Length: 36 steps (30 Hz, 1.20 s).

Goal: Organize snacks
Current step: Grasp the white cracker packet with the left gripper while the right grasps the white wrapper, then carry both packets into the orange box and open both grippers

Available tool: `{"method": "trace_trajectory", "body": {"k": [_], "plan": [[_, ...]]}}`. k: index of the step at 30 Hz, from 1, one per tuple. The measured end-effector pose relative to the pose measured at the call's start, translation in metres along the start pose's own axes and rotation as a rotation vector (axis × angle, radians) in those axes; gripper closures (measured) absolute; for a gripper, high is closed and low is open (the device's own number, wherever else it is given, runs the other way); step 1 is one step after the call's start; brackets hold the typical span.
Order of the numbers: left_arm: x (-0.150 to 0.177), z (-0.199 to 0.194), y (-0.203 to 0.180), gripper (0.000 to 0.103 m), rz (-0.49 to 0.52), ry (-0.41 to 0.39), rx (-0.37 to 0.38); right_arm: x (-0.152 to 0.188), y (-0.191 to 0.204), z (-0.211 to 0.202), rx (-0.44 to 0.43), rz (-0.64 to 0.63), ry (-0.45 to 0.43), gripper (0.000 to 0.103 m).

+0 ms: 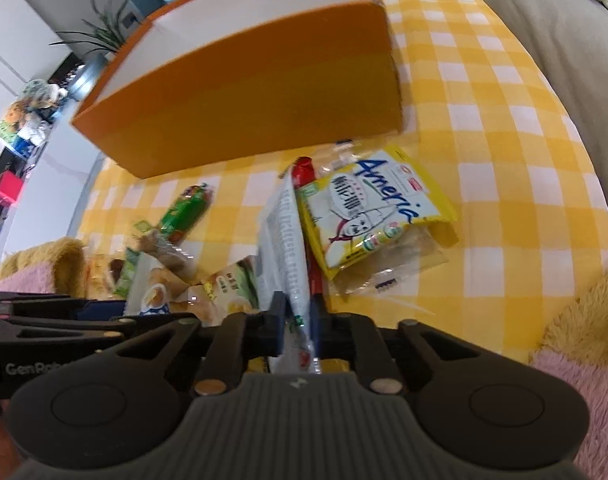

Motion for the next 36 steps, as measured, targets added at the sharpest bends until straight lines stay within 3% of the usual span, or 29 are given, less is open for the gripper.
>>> {"method": "trace_trajectory", "body": {"k": [16, 23, 36], "plan": [[0.008, -0.051, 0.009, 0.06, 0.007, -0.139, 0.012, 0.009, 0.025, -0.05, 0.05, -0.072, -0.12, 0.099], [0.001, -0.087, 0.017, 0.06, 0.003, -0.244, 0.016, 0.005, 0.036, -0.08, 0.062, -0.088, -0.197, 0.099], [-0.041, -0.153, 0.021, 0.06, 0.031, -0.425, 0.031, -0.042, 0.055, -0.132, 0.063, -0.135, -0.335, 0.099]]}}
Point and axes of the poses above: each gripper's, at about its wrist camera, not at the fingertips, and z roughly the way its jaws point, y to its left, x to its underside, the point moved 4 cm from there along z, roughly the way its jaws point, and after that the axes turned 14 degrees about y, right-handed, at the moved point
